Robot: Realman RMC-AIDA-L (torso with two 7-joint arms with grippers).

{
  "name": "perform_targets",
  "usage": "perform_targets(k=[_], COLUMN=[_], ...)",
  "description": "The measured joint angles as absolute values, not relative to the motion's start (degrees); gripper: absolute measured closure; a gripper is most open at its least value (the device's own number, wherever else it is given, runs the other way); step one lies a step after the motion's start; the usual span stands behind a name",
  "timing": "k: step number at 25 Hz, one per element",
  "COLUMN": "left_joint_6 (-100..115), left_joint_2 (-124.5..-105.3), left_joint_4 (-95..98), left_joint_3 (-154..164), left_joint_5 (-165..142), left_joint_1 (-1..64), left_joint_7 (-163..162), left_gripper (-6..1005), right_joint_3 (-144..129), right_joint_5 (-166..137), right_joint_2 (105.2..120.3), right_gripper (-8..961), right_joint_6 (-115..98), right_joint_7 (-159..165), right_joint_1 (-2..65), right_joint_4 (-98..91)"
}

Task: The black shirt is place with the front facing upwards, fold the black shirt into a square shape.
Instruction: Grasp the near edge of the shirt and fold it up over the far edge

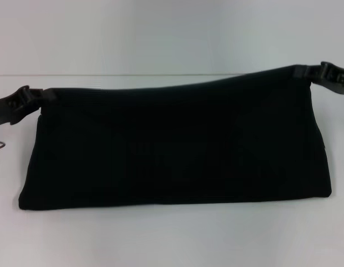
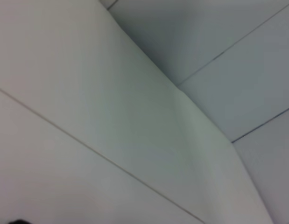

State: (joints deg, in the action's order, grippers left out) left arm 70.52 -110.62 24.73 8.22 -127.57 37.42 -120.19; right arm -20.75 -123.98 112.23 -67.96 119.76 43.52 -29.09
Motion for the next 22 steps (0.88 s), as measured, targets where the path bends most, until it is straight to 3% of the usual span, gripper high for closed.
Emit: perform_targets(k=[6,15,22], left_joint_6=[63.92,49.66,38.14], left_joint_2=[-112.55,-118.21,-121.00], left_joint_4=[24.63,24.70,24.07], left_joint_3=[10.87,10.98,11.16], left_joint_5=[-127.15,-124.70,-121.11], left_joint_1=[39.51,42.22,44.36], left_joint_7=[-119.23,-110.90,-106.76], left_gripper=[938,901,778], right_joint_3=[-22.80,-24.52,-24.60], right_joint_5=[-123.15,-122.17,-117.41], right_joint_2=[113.84,119.00,119.59], right_gripper=[823,798,755], right_joint_6=[-57.26,-41.84,-37.70], right_joint_7=[119.55,109.37,99.70], right_joint_1=[45.06,46.97,47.82], right_joint_4=[-26.84,-26.16,-22.47])
